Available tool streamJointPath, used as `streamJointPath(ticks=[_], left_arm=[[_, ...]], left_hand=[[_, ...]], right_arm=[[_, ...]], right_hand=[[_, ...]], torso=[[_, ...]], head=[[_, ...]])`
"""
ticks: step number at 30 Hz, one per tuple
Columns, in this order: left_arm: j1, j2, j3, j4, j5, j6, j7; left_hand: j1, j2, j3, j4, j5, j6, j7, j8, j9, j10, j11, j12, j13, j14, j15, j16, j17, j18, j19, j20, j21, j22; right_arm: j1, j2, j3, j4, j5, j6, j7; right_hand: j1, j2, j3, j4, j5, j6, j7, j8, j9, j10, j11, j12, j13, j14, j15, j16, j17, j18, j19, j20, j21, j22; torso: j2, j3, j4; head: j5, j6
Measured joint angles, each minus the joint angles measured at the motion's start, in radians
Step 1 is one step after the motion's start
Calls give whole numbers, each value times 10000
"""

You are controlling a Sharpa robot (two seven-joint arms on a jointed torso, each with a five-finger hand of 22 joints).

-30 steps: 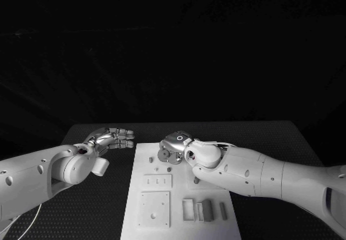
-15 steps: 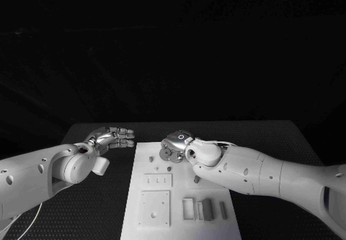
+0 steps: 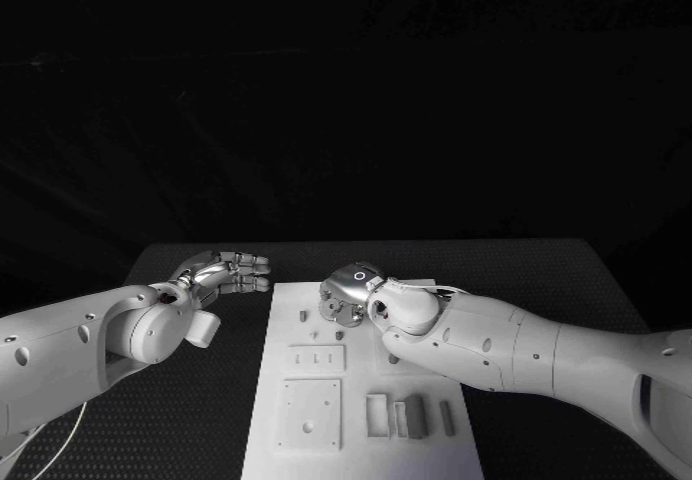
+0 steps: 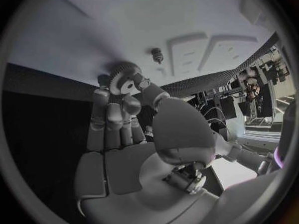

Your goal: Assemble the parts on the task board

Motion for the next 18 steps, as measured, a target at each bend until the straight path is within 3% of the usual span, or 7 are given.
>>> streamJointPath(ticks=[14, 18], left_arm=[[0, 2, -3, 3, 0, 0, 0], [0, 2, -1, 0, 0, 0, 0]], left_hand=[[-2, -2, 0, 0, 0, 0, 0, 0, 0, 0, 0, 0, 0, 2, -2, 0, 9, 1, 0, 0, 0, -2], [-40, -40, 0, 0, 0, 0, 0, 0, 0, 0, 0, 0, 0, 3, -3, 0, 8, 1, 0, 0, 0, -2]], right_arm=[[-1, 67, -10, -116, 128, -81, 45], [0, 84, -13, -170, 227, -124, 62]], right_hand=[[-8, -8, 0, 0, 0, 26, -25, 233, 16, 0, 0, -49, -11, -45, -41, 0, -88, -5, -1, 1, 0, 0], [-198, -195, -29, 29, 1, 114, -88, 53, 46, 49, 95, -80, -22, -124, 10, 0, -102, -3, 33, 36, 0, 0]], torso=[[4, -3, -21], [4, 2, -20]], head=[[12, -13], [9, -12]])
